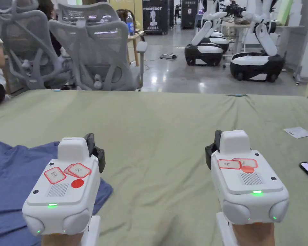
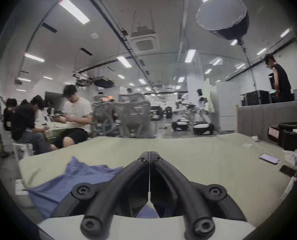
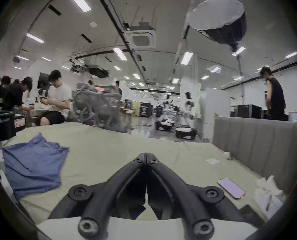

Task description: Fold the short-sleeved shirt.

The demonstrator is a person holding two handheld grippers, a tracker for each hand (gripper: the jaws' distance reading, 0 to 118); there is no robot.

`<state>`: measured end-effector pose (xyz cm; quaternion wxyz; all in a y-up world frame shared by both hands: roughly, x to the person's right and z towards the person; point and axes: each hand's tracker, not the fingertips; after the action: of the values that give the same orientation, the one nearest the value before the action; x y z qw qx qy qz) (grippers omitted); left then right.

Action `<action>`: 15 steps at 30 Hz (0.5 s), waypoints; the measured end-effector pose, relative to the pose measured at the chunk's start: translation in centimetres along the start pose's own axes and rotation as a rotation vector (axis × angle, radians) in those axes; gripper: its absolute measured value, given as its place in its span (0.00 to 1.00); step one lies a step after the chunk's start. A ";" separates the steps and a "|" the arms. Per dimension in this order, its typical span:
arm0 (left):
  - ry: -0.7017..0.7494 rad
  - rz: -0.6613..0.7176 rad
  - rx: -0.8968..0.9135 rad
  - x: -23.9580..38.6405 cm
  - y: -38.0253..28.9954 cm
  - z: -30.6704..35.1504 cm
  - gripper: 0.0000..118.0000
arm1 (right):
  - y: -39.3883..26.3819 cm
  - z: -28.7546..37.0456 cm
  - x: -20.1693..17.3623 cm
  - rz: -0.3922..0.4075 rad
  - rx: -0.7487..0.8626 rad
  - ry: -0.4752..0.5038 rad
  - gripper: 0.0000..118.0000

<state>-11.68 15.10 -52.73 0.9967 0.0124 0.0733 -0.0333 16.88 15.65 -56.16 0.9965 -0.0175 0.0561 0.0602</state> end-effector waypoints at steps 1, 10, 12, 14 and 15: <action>0.051 -0.015 -0.004 -1.9 -0.1 0.5 0.00 | 0.2 -0.5 -2.0 -0.009 0.002 0.054 0.01; 0.299 -0.008 -0.051 -12.1 -0.8 4.1 0.00 | 2.1 -2.0 -13.2 0.021 0.053 0.275 0.01; 0.291 -0.005 -0.057 -12.5 -0.9 4.0 0.00 | 2.3 -2.2 -13.8 0.017 0.052 0.284 0.01; 0.282 -0.012 -0.069 -12.3 -1.0 3.7 0.00 | 2.2 -2.5 -14.1 0.018 0.049 0.286 0.01; 0.272 -0.016 -0.080 -12.2 -1.0 3.3 0.00 | 2.2 -2.6 -14.1 0.017 0.046 0.287 0.01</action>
<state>-23.33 14.74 -47.65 0.9770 -0.0234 0.2090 -0.0362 2.47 16.04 -57.19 0.9778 -0.0025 0.1994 0.0645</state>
